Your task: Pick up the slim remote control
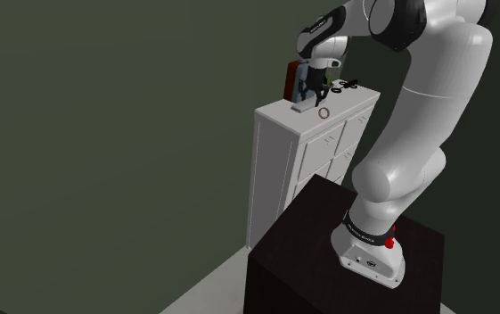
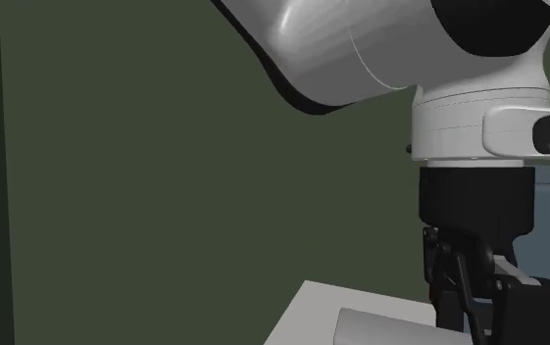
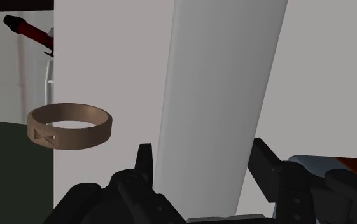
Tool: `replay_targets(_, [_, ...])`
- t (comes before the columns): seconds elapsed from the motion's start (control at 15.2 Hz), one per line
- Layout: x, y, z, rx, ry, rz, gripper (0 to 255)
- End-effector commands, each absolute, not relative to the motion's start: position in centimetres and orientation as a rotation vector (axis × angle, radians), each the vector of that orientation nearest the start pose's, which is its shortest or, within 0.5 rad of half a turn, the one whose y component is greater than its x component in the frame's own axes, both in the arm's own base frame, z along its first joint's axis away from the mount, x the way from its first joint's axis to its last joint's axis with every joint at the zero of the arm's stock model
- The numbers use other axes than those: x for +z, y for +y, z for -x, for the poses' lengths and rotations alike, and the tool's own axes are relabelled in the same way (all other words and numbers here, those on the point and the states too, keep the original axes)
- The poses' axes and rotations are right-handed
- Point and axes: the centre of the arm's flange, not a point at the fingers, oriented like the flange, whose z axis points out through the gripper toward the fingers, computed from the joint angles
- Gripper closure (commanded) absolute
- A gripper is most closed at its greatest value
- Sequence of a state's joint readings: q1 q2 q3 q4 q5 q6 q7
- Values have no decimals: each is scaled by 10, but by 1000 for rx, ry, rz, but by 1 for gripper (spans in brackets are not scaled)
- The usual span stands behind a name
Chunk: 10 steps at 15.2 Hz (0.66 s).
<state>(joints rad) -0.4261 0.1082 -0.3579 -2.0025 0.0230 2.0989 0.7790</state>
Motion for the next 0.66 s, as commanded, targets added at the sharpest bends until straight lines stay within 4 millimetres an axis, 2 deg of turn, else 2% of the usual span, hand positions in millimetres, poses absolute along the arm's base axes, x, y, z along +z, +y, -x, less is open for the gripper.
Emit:
replay_targets(0.0, [419,-402,-409,8,2237,2232,255])
replay_targets(0.46, [455,-402,-409,8,2237,2232,255])
replay_targets(0.59, [456,-402,-409,8,2237,2232,255])
